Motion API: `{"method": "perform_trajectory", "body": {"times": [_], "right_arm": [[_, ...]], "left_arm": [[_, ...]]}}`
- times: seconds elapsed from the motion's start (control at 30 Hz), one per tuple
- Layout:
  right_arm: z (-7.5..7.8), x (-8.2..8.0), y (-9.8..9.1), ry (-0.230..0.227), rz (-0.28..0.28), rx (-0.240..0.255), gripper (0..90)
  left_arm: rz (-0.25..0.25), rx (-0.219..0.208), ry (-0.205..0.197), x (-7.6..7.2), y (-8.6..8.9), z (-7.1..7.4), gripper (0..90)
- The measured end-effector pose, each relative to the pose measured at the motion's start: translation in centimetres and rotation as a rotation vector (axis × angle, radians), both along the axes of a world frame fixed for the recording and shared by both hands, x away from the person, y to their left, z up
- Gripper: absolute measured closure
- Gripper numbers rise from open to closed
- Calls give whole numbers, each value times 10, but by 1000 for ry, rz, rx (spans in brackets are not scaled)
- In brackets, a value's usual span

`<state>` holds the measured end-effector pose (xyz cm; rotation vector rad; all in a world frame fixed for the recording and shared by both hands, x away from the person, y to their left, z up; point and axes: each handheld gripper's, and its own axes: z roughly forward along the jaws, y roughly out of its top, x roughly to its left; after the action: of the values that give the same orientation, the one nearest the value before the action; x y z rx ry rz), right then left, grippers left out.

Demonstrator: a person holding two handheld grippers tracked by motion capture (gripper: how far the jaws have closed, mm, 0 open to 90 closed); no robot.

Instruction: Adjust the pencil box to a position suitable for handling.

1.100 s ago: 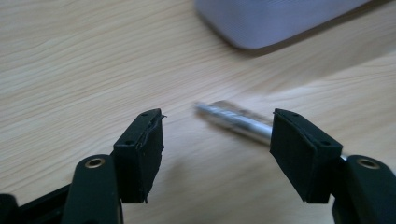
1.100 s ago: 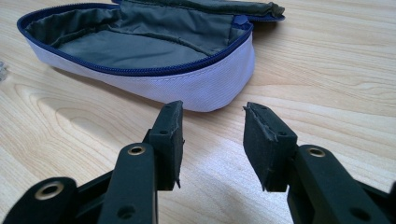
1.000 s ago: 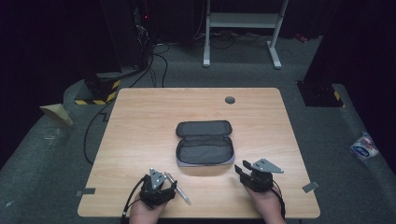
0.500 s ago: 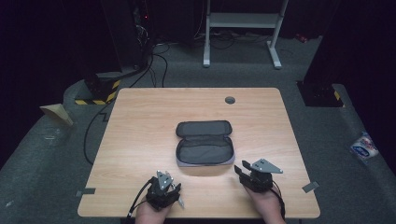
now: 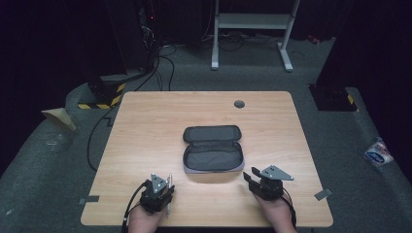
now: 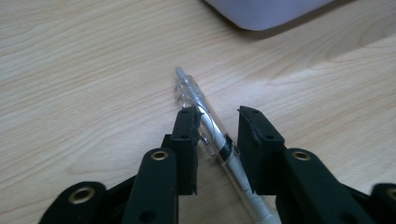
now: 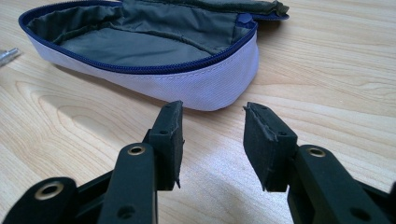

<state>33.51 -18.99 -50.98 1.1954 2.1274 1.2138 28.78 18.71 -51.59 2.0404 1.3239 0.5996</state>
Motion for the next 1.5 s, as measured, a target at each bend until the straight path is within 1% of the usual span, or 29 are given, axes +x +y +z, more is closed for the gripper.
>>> {"method": "perform_trajectory", "body": {"times": [0.03, 0.13, 0.2, 0.27, 0.43, 0.5, 0.53, 0.57, 0.63, 0.7, 0.77, 0.83, 0.93, 0.97, 1.0, 1.07, 1.1, 1.17, 1.23, 1.3, 1.33, 1.43, 1.5], "right_arm": [[0, 0, 0, -1, -2, 2, 572], [0, 0, -1, 0, -3, 2, 572], [0, 0, -1, 1, -4, 2, 572], [-1, 1, -1, 0, -4, 1, 572], [-1, 1, -1, -1, -5, 1, 572], [-1, 1, -2, 4, -12, 5, 572], [-1, 1, -3, 4, -13, 4, 572], [-1, 1, -3, 3, -14, 4, 572], [-1, 1, -4, 4, -15, 2, 572], [-1, 1, -5, 2, -18, -1, 571], [-2, 2, -6, 7, -21, -3, 567], [-2, 3, -6, 10, -20, -13, 562], [-2, 3, -7, 20, -25, -20, 549], [-2, 3, -7, 20, -25, -20, 549], [-2, 2, -8, 22, -25, -36, 538], [-2, 2, -10, 26, -28, -49, 527], [-2, 2, -10, 26, -28, -49, 527], [-2, 3, -14, 43, -41, -67, 509], [-3, 4, -17, 60, -55, -71, 500], [-4, 4, -20, 71, -61, -75, 493], [-4, 4, -21, 83, -60, -79, 487], [-9, 3, -25, 111, -49, -109, 472], [-10, 1, -26, 112, -48, -129, 467]], "left_arm": [[7, -10, 1, 2, 7, 0, 724], [9, -13, 7, 5, 13, 0, 754], [13, -12, 1, 7, 17, -1, 757], [12, -2, -7, 9, 18, -2, 760], [4, 0, -12, 15, 22, -3, 765], [-2, 12, -17, 24, 23, -3, 765], [3, 6, -18, 28, 24, -4, 765], [-1, 13, -18, 30, 25, -3, 765], [8, 13, -22, 33, 26, -4, 764], [7, 14, -22, 33, 26, -4, 764], [7, 12, -39, 31, 28, -3, 762], [12, 6, -53, 29, 30, -1, 716], [6, -12, -52, 27, 37, 0, 694], [6, -12, -52, 27, 37, 0, 688], [6, -24, -49, 26, 40, 0, 677], [3, -55, -39, 23, 46, -2, 662], [3, -55, -39, 23, 46, -2, 660], [-9, -49, -27, 21, 47, -4, 658], [-16, -52, -20, 20, 46, -3, 654], [-18, -55, -21, 19, 44, -3, 658], [-18, -53, -21, 19, 43, -3, 660], [-28, -31, -10, 19, 41, -5, 679], [-20, -34, -11, 19, 41, -5, 700]]}}
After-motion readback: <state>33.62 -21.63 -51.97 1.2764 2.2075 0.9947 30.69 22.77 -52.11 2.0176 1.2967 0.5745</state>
